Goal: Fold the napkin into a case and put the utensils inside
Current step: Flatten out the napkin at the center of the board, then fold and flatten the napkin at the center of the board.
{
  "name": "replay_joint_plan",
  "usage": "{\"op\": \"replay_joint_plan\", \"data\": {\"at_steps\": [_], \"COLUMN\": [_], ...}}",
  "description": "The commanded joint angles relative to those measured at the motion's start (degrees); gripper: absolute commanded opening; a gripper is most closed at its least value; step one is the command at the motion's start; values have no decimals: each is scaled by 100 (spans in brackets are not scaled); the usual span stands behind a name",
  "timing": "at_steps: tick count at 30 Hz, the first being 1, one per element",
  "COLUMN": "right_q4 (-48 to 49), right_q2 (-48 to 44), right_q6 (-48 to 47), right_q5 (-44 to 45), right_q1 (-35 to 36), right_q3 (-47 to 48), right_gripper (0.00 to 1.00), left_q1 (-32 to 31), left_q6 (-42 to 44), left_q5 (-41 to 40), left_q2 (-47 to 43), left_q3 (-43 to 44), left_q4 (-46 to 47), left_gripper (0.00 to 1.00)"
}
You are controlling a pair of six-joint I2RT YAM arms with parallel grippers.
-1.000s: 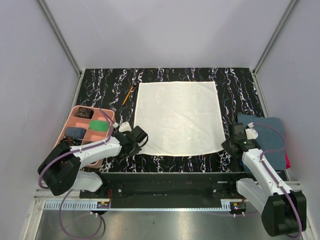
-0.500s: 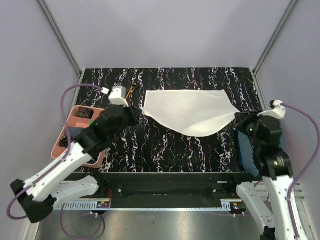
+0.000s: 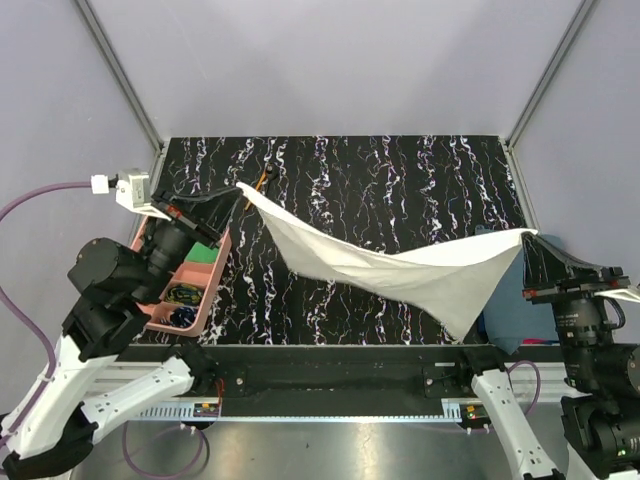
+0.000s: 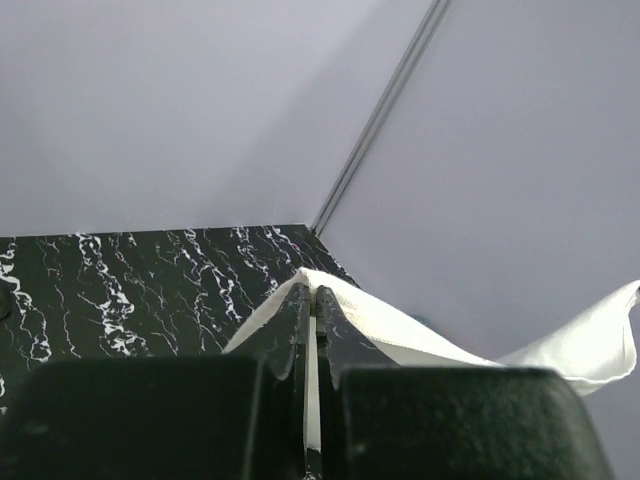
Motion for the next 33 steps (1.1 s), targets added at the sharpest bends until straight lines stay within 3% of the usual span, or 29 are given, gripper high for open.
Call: {"op": "replay_joint_plan", "data": {"at_steps": [1, 4, 5, 10, 15, 21, 26, 33], "right_q4": [234, 575, 751, 1665, 2676, 3898, 3997, 3619], "right_q2": [523, 1146, 1330, 3096, 4790, 6770, 8140, 8592], "right_q6": [40, 208, 225, -99, -600, -873, -988, -891], "right_q5": [729, 1522, 1662, 1978, 2051, 1629, 1110, 767], "right_q1": [-19, -19, -19, -19, -27, -176, -326, -423], "right_q3": [-93, -295, -374, -349, -655, -254, 598, 908], "right_gripper": [0, 0, 0, 0, 0, 0, 0, 0], "left_q1": [-14, 30, 100, 1634, 2375, 2658, 2790, 2904], "left_q6": [-132, -617, -600, -1250, -1154, -943, -803, -767], "left_q5": [-1073, -2194, -2206, -787, -108, 430, 650, 571], "left_q2": [520, 1495, 1785, 3517, 4651, 6233, 7138, 7369], "left_q3": [377, 1061, 1350, 1801, 1504, 1845, 2275, 2452], "left_q4": [277, -505, -584, -463, 599, 1453, 1832, 1568], "left_gripper": [0, 0, 0, 0, 0, 0, 0, 0]}}
